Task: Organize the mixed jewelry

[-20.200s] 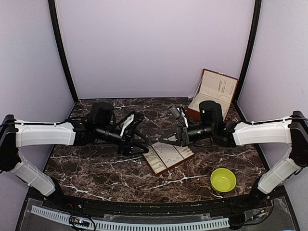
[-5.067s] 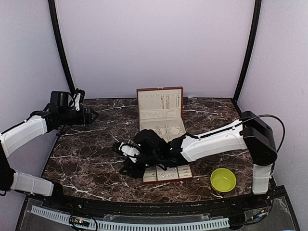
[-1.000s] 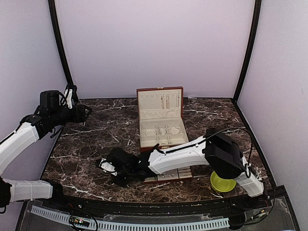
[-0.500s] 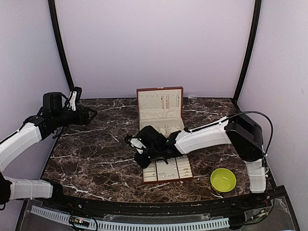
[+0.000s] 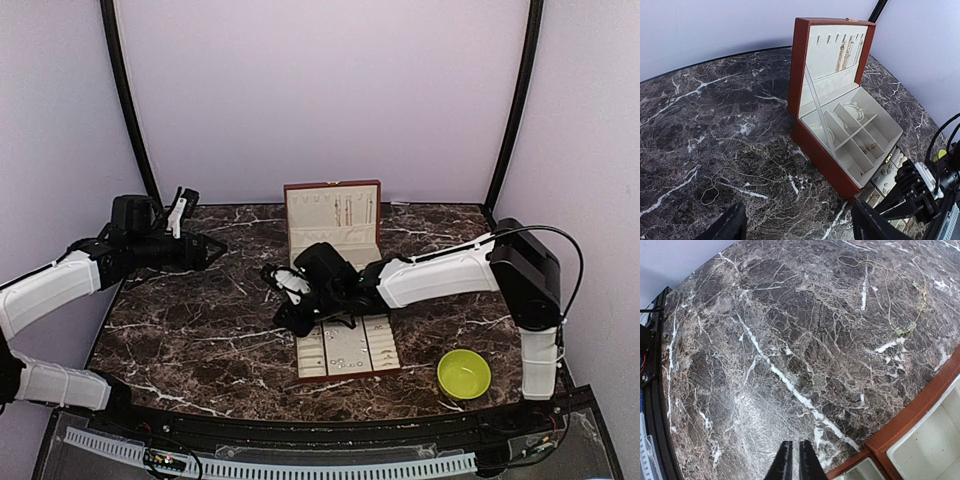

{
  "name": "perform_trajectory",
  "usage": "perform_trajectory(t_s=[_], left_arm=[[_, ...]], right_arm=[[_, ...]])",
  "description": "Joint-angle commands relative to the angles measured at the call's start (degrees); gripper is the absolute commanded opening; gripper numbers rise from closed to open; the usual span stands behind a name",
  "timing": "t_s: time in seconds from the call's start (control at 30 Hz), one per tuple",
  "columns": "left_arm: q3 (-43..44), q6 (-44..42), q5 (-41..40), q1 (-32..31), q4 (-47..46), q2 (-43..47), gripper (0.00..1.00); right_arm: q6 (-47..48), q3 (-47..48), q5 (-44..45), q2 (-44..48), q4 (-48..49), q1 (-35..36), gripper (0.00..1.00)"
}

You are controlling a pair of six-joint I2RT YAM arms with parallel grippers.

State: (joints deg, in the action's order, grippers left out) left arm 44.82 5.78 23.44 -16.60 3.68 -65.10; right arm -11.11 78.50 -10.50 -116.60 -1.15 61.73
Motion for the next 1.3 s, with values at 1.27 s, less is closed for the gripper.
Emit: perform_trajectory(t_s=[1.27], left_arm=[[-0.67, 3.3, -5.69, 1.66, 0.55, 0.67, 0.75]], right_arm=[[5.03, 13.43, 8.34, -13.28, -19.95, 4.45, 0.33]])
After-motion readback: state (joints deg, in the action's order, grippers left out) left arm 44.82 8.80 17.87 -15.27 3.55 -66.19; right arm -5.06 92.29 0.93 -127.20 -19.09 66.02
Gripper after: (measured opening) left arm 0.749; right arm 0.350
